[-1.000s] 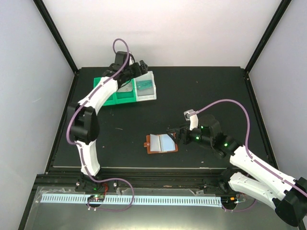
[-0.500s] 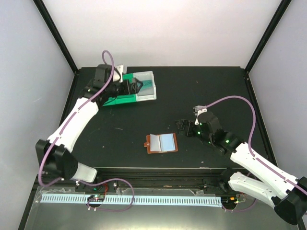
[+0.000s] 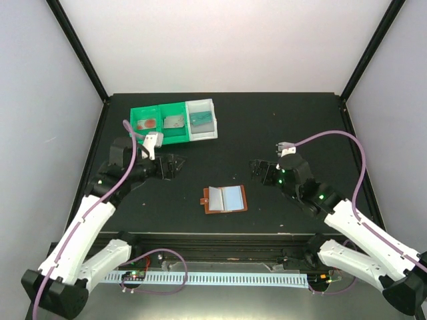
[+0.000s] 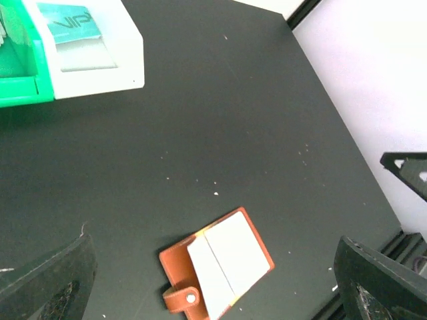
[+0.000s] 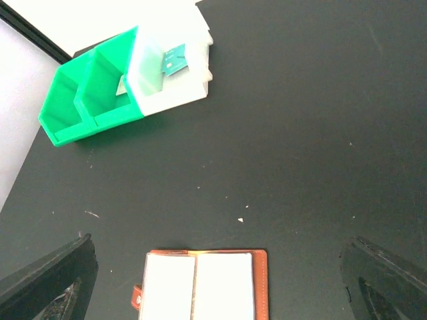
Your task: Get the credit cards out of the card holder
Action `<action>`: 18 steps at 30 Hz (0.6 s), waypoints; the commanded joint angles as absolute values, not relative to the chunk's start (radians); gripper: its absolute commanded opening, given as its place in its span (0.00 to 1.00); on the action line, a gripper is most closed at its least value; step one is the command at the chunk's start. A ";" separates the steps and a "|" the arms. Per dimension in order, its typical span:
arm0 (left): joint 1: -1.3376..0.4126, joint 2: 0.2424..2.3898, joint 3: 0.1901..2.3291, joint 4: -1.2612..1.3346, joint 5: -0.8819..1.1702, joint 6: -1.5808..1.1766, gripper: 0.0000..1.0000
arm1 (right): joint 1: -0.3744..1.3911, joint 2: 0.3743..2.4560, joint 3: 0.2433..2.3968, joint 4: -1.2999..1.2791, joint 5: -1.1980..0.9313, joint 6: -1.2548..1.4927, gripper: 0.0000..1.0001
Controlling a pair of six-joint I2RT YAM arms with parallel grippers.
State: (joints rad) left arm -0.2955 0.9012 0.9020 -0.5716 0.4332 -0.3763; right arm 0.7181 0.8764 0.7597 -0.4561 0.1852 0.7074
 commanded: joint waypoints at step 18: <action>-0.291 0.632 0.718 -0.387 0.548 -0.426 0.99 | 0.718 0.727 0.735 -0.336 0.062 0.657 1.00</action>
